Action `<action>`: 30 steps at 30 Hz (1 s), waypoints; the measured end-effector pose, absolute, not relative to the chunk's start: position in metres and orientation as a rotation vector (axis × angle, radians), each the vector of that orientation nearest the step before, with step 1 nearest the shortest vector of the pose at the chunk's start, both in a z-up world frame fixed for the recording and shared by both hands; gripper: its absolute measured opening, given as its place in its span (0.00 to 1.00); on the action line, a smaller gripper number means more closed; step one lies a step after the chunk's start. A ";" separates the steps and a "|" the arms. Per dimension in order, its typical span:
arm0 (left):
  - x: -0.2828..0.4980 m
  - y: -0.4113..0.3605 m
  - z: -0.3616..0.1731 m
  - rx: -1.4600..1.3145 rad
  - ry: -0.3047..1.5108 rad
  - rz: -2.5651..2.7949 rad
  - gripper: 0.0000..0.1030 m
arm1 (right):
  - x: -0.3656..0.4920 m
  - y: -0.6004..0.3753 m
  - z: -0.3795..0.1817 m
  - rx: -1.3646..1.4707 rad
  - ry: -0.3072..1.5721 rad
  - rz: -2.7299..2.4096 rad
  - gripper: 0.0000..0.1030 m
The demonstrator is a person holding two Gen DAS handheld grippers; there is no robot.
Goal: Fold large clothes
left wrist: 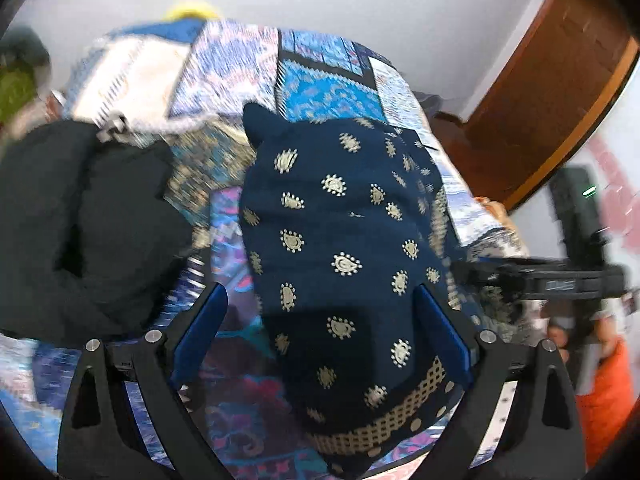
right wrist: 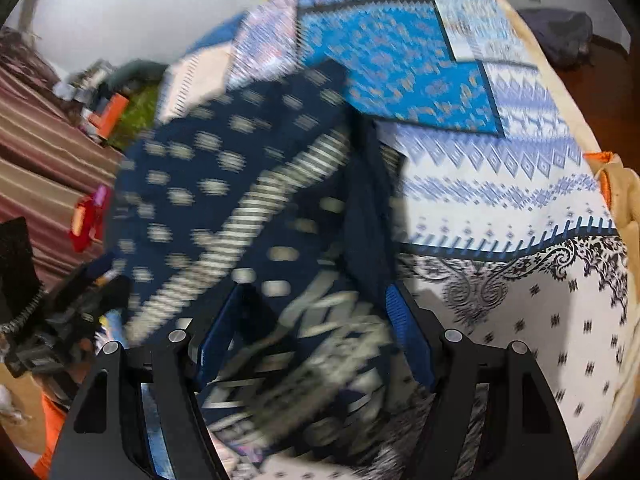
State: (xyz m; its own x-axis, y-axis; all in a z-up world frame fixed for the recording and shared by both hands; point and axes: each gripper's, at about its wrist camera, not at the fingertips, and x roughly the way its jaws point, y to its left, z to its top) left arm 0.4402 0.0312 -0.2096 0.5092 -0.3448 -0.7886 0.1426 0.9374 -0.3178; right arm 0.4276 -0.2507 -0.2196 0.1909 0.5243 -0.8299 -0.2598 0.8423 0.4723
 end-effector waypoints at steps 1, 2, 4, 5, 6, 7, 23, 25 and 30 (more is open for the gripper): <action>0.445 0.036 -0.215 -0.274 1.014 -0.326 0.92 | 0.432 -0.254 -0.229 0.269 1.291 0.559 0.76; 0.448 0.040 -0.219 -0.320 1.032 -0.350 0.92 | 0.435 -0.259 -0.238 0.309 1.313 0.561 0.84; 0.455 0.046 -0.229 -0.397 1.062 -0.398 0.94 | 0.442 -0.270 -0.256 0.417 1.355 0.559 0.88; 0.459 0.048 -0.235 -0.422 1.075 -0.411 0.98 | 0.444 -0.272 -0.260 0.445 1.364 0.564 0.88; 0.462 0.048 -0.238 -0.435 1.083 -0.419 0.99 | 0.445 -0.271 -0.262 0.455 1.367 0.573 0.87; 0.465 0.048 -0.241 -0.448 1.092 -0.430 1.00 | 0.446 -0.269 -0.262 0.454 1.366 0.579 0.87; 0.470 0.024 -0.244 -0.457 1.126 -0.461 0.73 | 0.436 -0.264 -0.259 0.654 1.313 0.642 0.27; 0.459 0.018 -0.232 -0.425 1.117 -0.471 0.69 | 0.431 -0.268 -0.252 0.673 1.314 0.639 0.24; 0.433 0.015 -0.197 -0.380 1.070 -0.483 0.62 | 0.418 -0.259 -0.229 0.605 1.296 0.648 0.22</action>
State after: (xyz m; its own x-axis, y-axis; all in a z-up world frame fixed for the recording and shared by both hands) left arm 0.4332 0.0155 -0.1971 0.3936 -0.5483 -0.7378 0.1904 0.8339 -0.5181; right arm 0.4177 -0.2589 -0.2294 0.1494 0.7302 -0.6668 -0.0949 0.6818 0.7254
